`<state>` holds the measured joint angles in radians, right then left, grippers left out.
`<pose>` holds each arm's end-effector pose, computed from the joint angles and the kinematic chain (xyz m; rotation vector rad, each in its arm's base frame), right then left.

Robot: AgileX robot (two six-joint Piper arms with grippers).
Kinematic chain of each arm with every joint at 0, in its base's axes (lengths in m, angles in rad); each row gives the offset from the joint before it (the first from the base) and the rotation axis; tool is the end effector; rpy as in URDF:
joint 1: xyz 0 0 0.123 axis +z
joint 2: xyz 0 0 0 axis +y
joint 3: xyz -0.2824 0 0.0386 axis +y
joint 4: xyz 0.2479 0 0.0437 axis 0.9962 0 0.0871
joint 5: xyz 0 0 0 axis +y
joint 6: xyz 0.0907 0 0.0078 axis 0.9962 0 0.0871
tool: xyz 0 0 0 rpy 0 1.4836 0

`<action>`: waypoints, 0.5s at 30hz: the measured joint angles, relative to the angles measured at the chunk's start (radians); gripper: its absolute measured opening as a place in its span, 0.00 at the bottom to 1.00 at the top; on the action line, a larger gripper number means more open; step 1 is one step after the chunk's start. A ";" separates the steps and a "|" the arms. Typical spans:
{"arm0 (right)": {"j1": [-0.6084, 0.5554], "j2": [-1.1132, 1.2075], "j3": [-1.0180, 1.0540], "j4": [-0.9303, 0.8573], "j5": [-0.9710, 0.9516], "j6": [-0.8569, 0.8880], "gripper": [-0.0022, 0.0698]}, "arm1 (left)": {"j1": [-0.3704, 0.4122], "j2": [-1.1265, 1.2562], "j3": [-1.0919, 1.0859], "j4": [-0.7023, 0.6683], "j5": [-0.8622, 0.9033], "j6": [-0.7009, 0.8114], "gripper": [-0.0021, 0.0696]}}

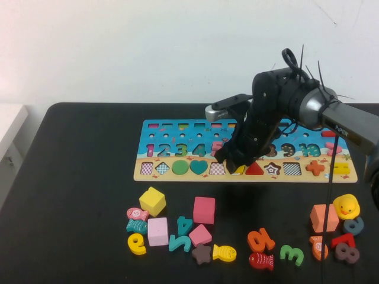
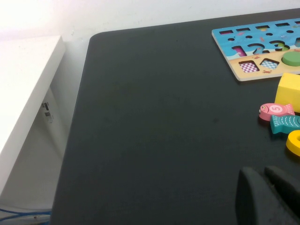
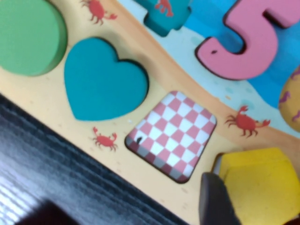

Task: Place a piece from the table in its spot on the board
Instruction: Place the "five-pointed star" into the hole of the five-pointed star

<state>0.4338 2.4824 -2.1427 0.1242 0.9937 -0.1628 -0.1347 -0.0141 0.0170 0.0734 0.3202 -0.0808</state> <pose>0.4717 0.2289 0.1383 -0.7621 2.7227 0.2240 0.0534 -0.0051 0.1793 0.0951 1.8041 -0.0830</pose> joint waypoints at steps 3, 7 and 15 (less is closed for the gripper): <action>0.000 0.000 -0.002 -0.009 0.002 0.032 0.54 | 0.000 0.000 0.000 0.000 0.000 0.000 0.03; 0.000 0.000 -0.004 -0.013 0.018 0.043 0.54 | 0.000 0.000 0.000 0.000 0.000 0.000 0.03; 0.000 0.000 -0.006 -0.014 0.032 0.045 0.54 | 0.000 0.000 0.000 0.000 0.000 0.000 0.03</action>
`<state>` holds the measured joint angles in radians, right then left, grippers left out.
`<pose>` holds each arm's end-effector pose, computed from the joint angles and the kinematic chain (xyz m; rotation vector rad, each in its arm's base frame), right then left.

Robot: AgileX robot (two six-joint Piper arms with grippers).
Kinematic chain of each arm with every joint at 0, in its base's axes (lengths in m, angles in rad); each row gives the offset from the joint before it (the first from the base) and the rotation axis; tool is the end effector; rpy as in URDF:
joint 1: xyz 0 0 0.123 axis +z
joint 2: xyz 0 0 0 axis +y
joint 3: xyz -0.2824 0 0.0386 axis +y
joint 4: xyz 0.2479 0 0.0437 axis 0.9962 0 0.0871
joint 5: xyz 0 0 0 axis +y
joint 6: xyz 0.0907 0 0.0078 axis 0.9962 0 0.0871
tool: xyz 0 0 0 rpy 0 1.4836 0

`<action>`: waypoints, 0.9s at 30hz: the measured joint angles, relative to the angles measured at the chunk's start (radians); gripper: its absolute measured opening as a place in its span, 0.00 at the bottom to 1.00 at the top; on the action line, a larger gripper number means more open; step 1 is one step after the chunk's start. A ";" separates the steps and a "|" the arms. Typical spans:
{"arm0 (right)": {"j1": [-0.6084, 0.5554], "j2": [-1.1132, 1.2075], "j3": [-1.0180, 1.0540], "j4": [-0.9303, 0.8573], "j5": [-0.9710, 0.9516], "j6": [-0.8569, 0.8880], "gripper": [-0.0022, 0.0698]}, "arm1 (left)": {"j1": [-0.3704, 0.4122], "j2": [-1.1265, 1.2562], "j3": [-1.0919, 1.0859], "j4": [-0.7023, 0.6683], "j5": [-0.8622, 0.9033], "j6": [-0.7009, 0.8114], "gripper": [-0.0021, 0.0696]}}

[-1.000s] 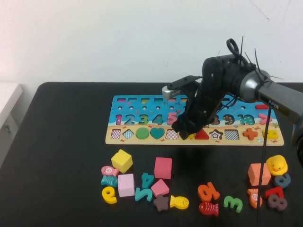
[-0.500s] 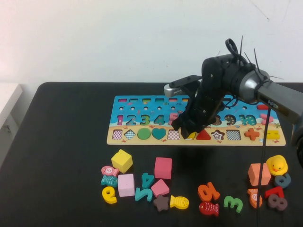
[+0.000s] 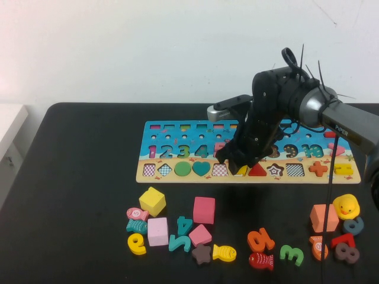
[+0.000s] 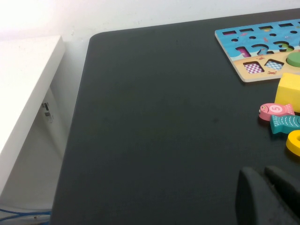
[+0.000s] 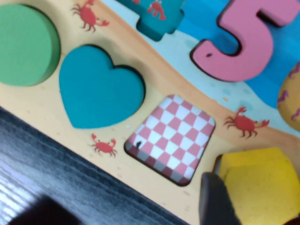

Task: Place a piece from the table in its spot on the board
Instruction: Place the "five-pointed star" into the hole of the five-pointed star

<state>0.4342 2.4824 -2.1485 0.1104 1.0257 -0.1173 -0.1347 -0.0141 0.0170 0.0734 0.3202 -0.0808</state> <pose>0.4701 0.2275 0.1389 -0.7181 2.7639 0.2131 0.0534 -0.0051 0.1793 0.0951 1.8041 -0.0830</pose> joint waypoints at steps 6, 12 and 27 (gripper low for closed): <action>0.000 0.000 -0.001 0.001 0.003 0.009 0.54 | 0.000 0.000 0.000 0.000 0.000 0.000 0.03; 0.000 0.000 -0.010 -0.001 0.017 0.028 0.54 | 0.000 0.000 0.000 0.000 0.000 0.000 0.03; 0.001 0.015 -0.064 -0.018 0.104 0.075 0.54 | 0.000 0.000 0.000 0.000 0.000 0.000 0.03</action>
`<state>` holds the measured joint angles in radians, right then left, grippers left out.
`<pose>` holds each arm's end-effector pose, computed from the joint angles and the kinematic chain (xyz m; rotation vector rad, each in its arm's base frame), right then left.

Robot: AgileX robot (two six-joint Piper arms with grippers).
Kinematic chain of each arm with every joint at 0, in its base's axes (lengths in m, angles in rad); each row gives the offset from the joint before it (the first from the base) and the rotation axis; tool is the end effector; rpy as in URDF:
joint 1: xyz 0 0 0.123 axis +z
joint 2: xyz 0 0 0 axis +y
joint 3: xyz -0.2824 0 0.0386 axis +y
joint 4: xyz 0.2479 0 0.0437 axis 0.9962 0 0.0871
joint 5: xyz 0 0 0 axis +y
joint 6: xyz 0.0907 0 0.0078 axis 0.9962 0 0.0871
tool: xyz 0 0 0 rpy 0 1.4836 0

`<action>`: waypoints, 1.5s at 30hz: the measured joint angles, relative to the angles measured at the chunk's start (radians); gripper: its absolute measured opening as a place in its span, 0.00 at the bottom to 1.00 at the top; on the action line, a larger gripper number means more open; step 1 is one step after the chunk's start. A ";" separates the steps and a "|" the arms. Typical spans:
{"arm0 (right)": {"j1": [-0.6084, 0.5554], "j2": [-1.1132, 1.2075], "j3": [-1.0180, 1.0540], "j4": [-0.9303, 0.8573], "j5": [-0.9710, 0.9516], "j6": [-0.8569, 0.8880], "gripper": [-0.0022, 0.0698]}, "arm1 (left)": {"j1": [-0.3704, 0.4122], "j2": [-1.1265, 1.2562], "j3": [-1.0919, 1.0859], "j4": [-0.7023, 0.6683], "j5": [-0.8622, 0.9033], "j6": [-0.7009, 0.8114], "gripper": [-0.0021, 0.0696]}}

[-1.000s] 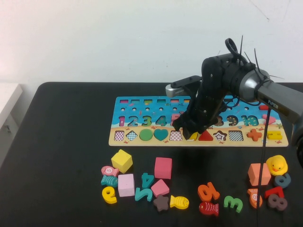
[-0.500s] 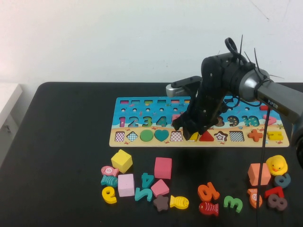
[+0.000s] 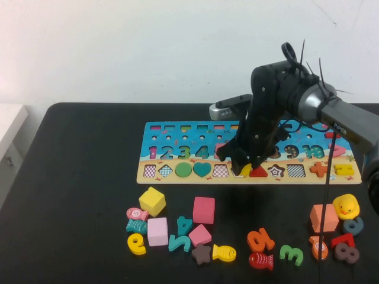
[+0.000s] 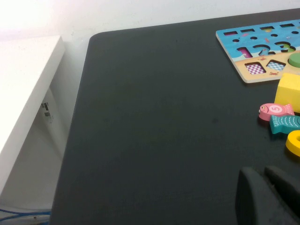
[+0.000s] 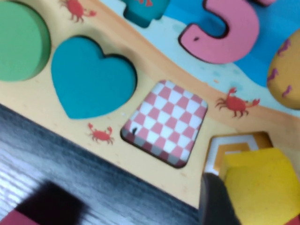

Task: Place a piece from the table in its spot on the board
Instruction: Place the "five-pointed star" into the hole of the five-pointed star

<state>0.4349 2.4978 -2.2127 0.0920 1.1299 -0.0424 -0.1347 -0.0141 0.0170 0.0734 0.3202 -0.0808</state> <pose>0.4694 0.2264 0.1458 -0.6476 2.8413 0.1952 0.0534 -0.0051 0.1793 0.0951 1.8041 -0.0830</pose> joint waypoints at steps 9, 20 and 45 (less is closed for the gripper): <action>0.026 0.015 -0.009 0.000 -0.016 0.001 0.54 | 0.000 0.000 0.000 0.000 0.000 0.000 0.03; 0.032 0.017 -0.015 -0.072 -0.006 0.028 0.54 | 0.000 0.000 0.000 0.000 0.000 0.000 0.03; 0.033 0.017 -0.019 -0.119 0.016 0.134 0.54 | 0.000 0.000 0.000 0.000 0.000 0.002 0.03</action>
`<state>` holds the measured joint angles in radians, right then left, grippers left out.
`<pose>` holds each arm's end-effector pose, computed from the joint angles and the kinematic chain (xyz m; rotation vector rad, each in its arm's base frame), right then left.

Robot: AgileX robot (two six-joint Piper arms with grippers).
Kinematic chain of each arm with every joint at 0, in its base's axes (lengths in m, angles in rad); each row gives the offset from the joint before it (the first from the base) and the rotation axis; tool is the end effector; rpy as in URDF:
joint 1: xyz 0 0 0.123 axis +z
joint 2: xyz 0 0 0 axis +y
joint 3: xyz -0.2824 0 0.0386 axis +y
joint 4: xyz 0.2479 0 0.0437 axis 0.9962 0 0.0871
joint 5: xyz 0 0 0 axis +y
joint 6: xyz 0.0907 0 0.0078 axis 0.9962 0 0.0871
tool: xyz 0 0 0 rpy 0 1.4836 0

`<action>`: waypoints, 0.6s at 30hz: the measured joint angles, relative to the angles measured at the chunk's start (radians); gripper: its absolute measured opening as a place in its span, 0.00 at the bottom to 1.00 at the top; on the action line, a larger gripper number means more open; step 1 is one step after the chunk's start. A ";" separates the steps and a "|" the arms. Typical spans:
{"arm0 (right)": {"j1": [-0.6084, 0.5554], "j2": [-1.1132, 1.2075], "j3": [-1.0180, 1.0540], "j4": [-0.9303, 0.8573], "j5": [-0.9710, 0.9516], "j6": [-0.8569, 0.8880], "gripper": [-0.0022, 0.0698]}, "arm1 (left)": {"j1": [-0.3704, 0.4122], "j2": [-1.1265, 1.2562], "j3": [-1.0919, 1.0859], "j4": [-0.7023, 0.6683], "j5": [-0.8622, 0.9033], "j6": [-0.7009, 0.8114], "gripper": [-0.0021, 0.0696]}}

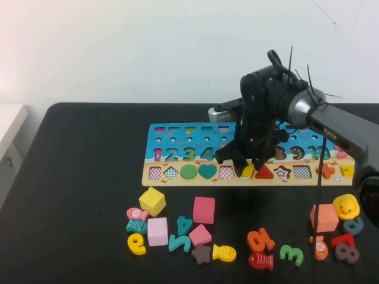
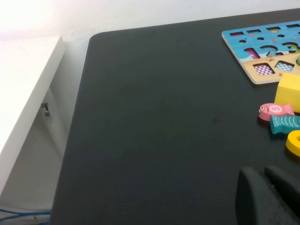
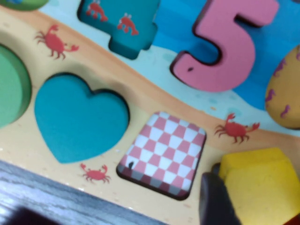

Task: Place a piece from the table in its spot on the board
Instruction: Place the "five-pointed star" into the hole of the five-pointed star

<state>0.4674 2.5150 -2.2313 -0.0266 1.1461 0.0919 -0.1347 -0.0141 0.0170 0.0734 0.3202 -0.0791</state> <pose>0.4671 0.2333 0.1412 -0.5557 2.8613 0.0565 0.0534 -0.0051 0.1793 0.0967 1.8040 -0.0818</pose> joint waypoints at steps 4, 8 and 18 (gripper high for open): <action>0.000 0.002 -0.009 -0.002 0.018 0.002 0.54 | 0.000 0.000 0.000 0.000 0.000 0.000 0.03; 0.000 0.002 -0.010 -0.005 0.036 0.004 0.54 | 0.000 0.000 0.000 0.000 0.000 0.000 0.03; 0.000 0.004 -0.011 -0.008 0.058 0.006 0.54 | 0.000 0.000 0.000 0.000 0.000 -0.002 0.03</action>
<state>0.4674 2.5189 -2.2427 -0.0344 1.2045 0.0977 -0.1347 -0.0141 0.0170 0.0734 0.3202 -0.0814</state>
